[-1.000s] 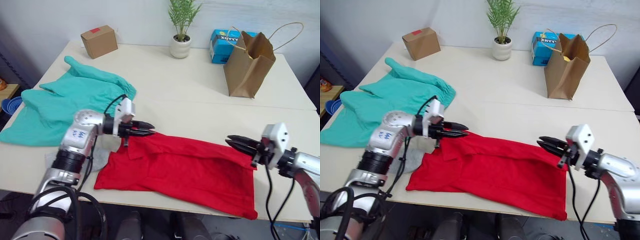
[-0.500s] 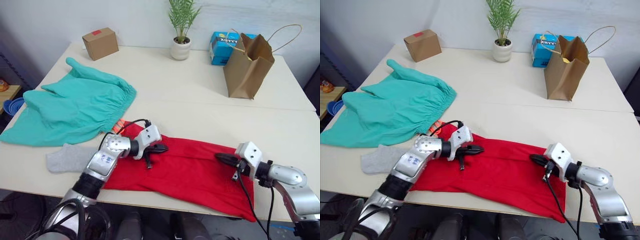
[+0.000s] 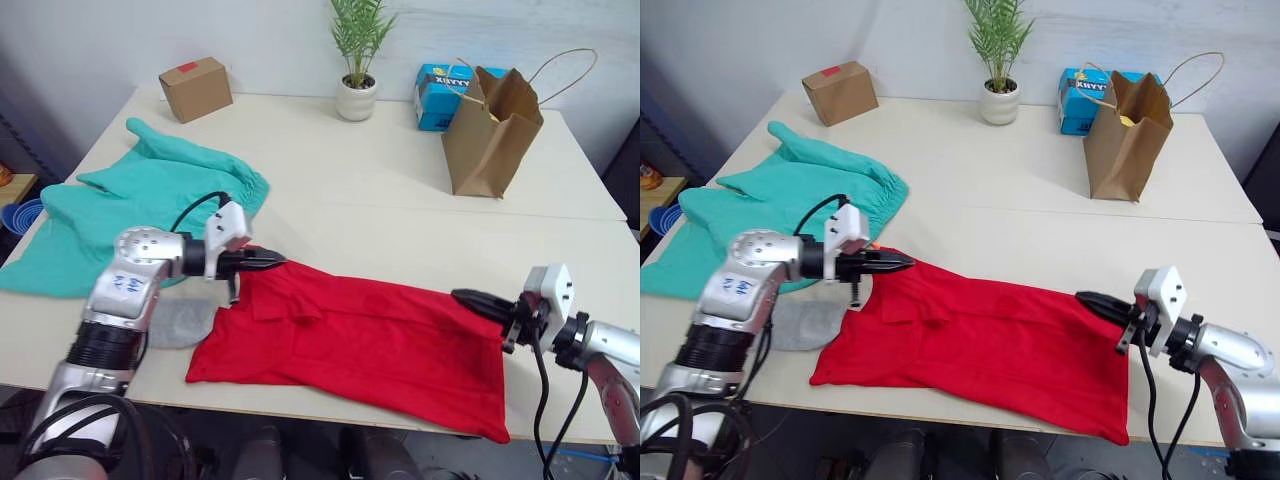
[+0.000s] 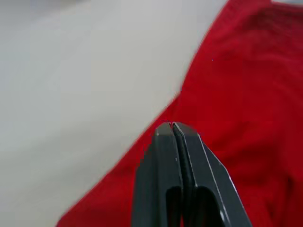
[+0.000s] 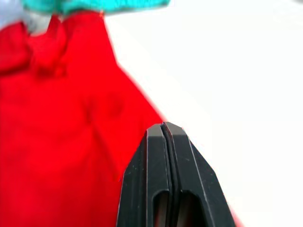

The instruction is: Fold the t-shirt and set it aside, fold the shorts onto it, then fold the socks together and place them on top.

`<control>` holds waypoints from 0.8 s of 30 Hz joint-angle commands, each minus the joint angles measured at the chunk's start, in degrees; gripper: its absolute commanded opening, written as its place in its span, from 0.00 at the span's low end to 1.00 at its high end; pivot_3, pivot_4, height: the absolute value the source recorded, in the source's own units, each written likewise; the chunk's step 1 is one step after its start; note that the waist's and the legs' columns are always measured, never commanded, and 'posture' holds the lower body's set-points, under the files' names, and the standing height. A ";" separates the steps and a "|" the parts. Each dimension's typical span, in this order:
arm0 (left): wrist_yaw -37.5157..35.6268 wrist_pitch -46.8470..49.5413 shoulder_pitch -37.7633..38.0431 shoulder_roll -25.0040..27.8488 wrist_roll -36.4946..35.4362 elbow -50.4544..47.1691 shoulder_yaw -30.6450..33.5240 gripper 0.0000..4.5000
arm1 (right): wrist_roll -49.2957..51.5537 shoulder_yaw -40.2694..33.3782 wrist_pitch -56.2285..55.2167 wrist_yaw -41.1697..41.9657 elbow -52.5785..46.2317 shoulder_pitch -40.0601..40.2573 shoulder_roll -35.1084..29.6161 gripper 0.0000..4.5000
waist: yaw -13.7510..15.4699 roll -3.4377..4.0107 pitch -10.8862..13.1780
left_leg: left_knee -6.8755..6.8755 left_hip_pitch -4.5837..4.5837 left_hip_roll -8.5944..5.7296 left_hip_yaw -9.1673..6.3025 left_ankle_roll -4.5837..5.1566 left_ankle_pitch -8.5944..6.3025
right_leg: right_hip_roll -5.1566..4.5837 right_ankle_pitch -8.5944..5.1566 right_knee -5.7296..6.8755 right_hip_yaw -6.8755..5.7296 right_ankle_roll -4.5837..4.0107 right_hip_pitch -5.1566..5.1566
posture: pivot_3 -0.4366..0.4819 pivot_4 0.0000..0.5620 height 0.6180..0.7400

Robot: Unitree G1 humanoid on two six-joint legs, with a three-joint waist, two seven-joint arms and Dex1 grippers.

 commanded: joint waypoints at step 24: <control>2.47 -6.75 11.79 3.24 -0.84 -2.22 6.53 0.01 | -8.27 2.85 -7.04 3.92 9.35 1.82 -0.66 0.00 | 0.04 0.05 -0.03 | -0.03 -0.04 -0.03 0.00 0.39 -0.22 | -0.11 0.00 -0.12 -0.03 0.00 0.03 | 0.48 0.27 1.00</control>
